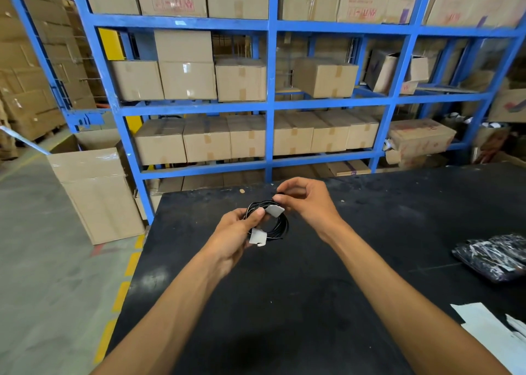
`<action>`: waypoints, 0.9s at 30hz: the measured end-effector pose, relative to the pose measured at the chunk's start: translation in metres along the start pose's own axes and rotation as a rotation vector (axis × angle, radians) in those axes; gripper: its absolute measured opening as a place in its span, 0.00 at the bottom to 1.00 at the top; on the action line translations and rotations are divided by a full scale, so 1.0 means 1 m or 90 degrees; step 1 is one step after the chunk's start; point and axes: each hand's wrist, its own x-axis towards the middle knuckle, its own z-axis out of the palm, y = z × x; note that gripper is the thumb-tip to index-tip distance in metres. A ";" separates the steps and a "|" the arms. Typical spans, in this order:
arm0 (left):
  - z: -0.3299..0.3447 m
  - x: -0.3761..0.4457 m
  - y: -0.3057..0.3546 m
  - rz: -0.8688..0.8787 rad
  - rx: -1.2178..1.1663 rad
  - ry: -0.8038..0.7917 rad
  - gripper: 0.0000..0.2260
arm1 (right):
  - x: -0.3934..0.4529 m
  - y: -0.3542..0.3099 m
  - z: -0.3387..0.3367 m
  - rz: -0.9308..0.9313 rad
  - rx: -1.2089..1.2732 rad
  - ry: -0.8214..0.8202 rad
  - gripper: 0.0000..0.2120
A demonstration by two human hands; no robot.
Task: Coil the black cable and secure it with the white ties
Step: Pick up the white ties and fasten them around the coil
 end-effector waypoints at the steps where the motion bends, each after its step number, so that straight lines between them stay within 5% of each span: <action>1: -0.001 0.001 0.001 0.005 0.008 0.005 0.13 | -0.001 -0.002 0.002 -0.024 -0.024 0.021 0.06; 9: -0.006 0.006 -0.003 0.031 0.029 0.028 0.15 | -0.008 -0.006 0.014 -0.142 -0.090 0.066 0.06; 22: -0.017 0.012 -0.002 0.036 0.026 0.022 0.14 | -0.015 -0.008 -0.001 -0.128 -0.110 -0.046 0.07; 27: -0.017 0.013 -0.002 0.032 0.036 0.026 0.15 | -0.012 -0.008 0.001 -0.156 -0.162 -0.081 0.16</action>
